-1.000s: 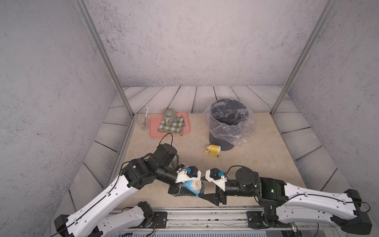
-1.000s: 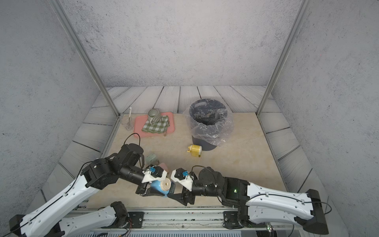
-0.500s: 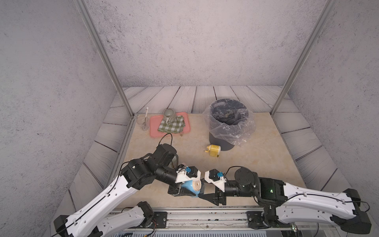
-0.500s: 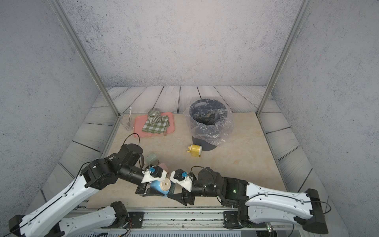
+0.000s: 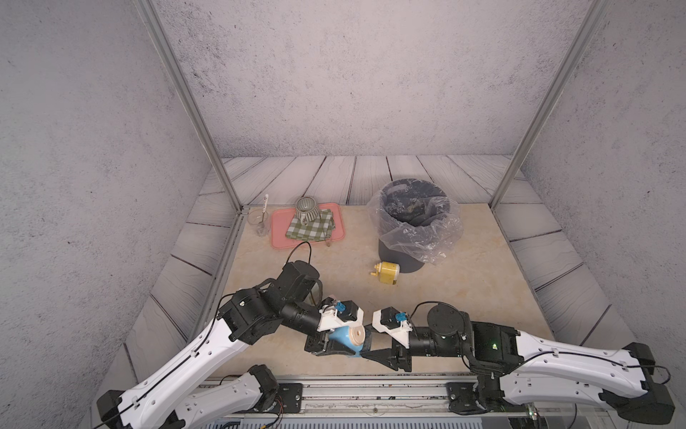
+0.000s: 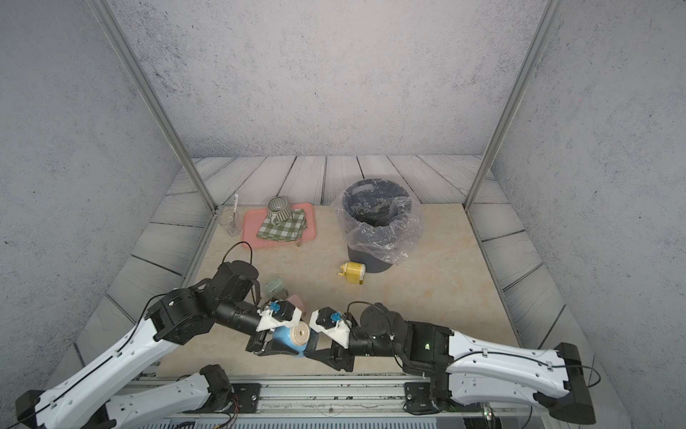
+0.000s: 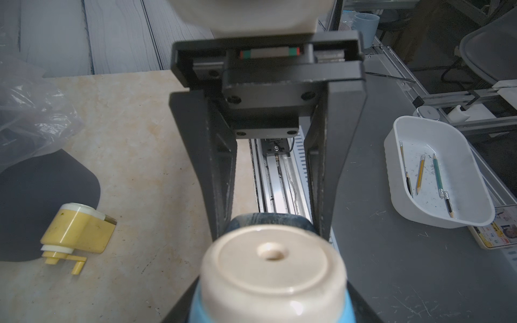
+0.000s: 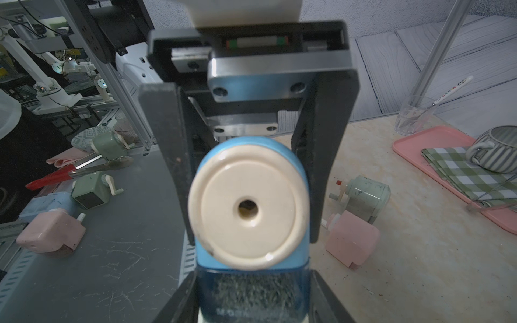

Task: Take out the pencil sharpener tray and clean the shavings
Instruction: Open the container of the pencil sharpener.

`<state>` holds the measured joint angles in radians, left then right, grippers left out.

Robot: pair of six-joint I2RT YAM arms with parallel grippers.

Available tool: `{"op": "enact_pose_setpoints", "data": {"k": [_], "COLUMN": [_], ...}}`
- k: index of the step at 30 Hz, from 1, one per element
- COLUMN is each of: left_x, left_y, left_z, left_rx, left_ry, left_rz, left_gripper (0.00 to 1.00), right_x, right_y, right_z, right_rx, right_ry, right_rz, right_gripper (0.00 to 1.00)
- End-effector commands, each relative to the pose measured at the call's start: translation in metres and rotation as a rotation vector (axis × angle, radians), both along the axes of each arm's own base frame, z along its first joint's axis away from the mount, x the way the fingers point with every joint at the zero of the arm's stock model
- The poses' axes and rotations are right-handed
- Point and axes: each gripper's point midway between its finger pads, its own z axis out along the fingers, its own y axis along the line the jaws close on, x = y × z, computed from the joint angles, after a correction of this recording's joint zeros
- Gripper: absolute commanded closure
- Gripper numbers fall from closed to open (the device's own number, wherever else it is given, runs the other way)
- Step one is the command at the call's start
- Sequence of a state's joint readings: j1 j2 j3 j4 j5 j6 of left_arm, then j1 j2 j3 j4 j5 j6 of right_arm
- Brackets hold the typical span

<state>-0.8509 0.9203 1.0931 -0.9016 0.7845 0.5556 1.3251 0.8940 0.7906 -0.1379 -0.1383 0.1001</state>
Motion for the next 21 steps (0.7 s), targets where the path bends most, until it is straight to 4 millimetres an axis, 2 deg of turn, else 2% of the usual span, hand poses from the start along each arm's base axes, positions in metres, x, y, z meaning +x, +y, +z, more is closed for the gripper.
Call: {"op": "enact_pose_setpoints", "data": {"k": [1, 11, 21], "left_x": [-0.004, -0.008, -0.007], "left_y": [0.004, 0.006, 0.008], "left_z": [-0.005, -0.014, -0.013], "left_rx": [0.005, 0.023, 0.033], "left_ry": [0.020, 0.046, 0.027], "left_rz": [-0.003, -0.010, -0.005], "left_gripper": [1.00, 1.00, 1.00], "right_x": [0.003, 0.009, 0.014], "right_y": [-0.009, -0.023, -0.040], "right_z": [0.006, 0.007, 0.006], "right_rx": [0.017, 0.007, -0.012], "right_ry": [-0.010, -0.024, -0.051], "right_rz": [-0.028, -0.058, -0.095], "right_gripper": [0.68, 0.70, 0.71]}}
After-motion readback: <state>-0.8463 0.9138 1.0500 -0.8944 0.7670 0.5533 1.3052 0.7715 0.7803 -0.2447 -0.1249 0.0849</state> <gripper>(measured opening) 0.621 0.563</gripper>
